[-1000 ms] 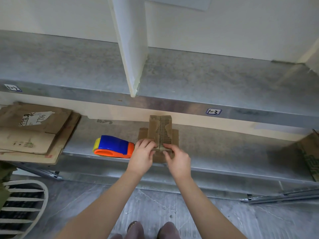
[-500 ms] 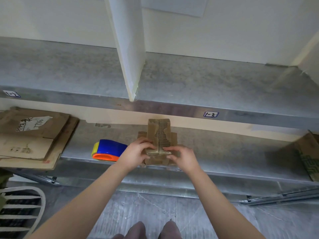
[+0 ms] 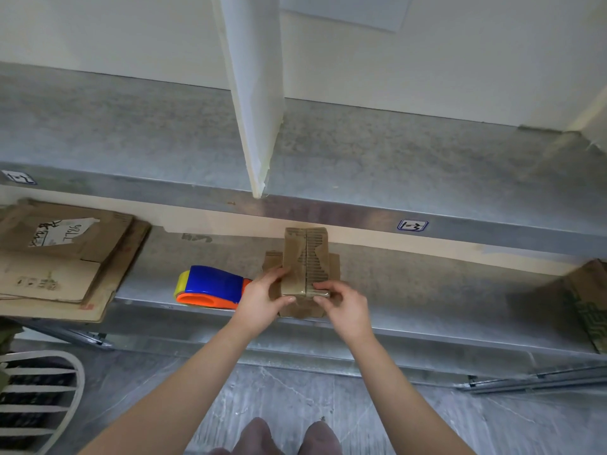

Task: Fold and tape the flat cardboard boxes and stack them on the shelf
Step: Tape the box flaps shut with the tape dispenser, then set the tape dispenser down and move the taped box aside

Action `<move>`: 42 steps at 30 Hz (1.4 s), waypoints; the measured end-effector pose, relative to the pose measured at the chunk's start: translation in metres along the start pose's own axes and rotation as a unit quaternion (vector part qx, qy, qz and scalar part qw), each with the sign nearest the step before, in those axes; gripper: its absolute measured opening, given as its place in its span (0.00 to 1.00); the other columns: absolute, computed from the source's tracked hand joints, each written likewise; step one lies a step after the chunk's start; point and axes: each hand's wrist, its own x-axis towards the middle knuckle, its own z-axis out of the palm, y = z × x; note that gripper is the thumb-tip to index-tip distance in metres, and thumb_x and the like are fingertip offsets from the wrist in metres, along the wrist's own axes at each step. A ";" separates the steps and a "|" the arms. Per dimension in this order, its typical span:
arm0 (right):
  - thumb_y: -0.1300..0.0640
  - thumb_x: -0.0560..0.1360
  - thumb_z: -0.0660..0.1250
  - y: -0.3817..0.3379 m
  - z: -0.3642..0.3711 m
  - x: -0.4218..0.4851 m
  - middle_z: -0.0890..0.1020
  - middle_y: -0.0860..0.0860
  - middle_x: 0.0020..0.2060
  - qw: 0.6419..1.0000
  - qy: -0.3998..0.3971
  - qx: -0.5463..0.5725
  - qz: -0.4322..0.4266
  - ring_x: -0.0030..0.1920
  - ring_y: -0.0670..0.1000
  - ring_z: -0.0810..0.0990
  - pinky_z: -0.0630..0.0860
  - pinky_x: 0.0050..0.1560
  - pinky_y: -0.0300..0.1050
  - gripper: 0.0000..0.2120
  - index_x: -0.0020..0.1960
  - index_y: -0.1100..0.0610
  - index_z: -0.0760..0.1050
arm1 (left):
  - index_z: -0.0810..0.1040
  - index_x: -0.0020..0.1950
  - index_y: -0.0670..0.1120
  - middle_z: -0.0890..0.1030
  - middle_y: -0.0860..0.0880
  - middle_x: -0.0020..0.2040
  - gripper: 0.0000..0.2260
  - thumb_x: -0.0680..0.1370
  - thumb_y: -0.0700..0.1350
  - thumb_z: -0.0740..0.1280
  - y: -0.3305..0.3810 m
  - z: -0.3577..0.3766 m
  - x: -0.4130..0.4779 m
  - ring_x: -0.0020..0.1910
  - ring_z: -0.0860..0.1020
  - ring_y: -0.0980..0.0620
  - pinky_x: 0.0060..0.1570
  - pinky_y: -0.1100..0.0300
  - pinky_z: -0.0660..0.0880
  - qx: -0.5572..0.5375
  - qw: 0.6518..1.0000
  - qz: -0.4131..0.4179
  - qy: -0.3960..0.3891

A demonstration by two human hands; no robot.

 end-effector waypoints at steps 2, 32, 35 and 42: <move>0.57 0.70 0.76 -0.001 -0.001 0.002 0.81 0.41 0.50 1.000 0.003 0.008 0.013 0.49 0.40 0.80 0.75 0.51 0.34 0.17 0.56 0.46 0.76 | 0.74 0.69 0.50 0.72 0.50 0.70 0.26 0.72 0.44 0.75 0.003 0.004 -0.001 0.69 0.69 0.53 0.66 0.67 0.62 -0.014 1.000 -0.008 -0.003; 0.64 0.62 0.68 0.001 -0.051 -0.022 0.77 0.47 0.59 0.967 -0.040 0.242 0.067 0.59 0.42 0.76 0.76 0.54 0.41 0.32 0.64 0.49 0.69 | 0.61 0.68 0.65 0.73 0.56 0.65 0.32 0.73 0.48 0.75 0.065 0.016 -0.021 0.64 0.74 0.54 0.61 0.51 0.75 -0.299 0.950 -0.079 -0.049; 0.50 0.65 0.70 -0.001 -0.058 -0.029 0.80 0.46 0.57 0.955 -0.043 0.282 0.076 0.60 0.44 0.76 0.72 0.57 0.40 0.22 0.58 0.49 0.71 | 0.63 0.69 0.61 0.72 0.58 0.65 0.27 0.73 0.60 0.69 0.078 0.011 -0.025 0.67 0.71 0.53 0.65 0.49 0.70 -0.318 0.944 -0.088 -0.029; 0.57 0.72 0.74 -0.005 -0.061 -0.033 0.77 0.46 0.59 0.978 -0.011 0.205 0.048 0.60 0.45 0.76 0.73 0.59 0.39 0.32 0.71 0.52 0.63 | 0.60 0.73 0.57 0.73 0.49 0.63 0.35 0.74 0.33 0.70 0.088 0.018 -0.030 0.65 0.72 0.56 0.59 0.59 0.73 -0.302 0.951 -0.065 0.002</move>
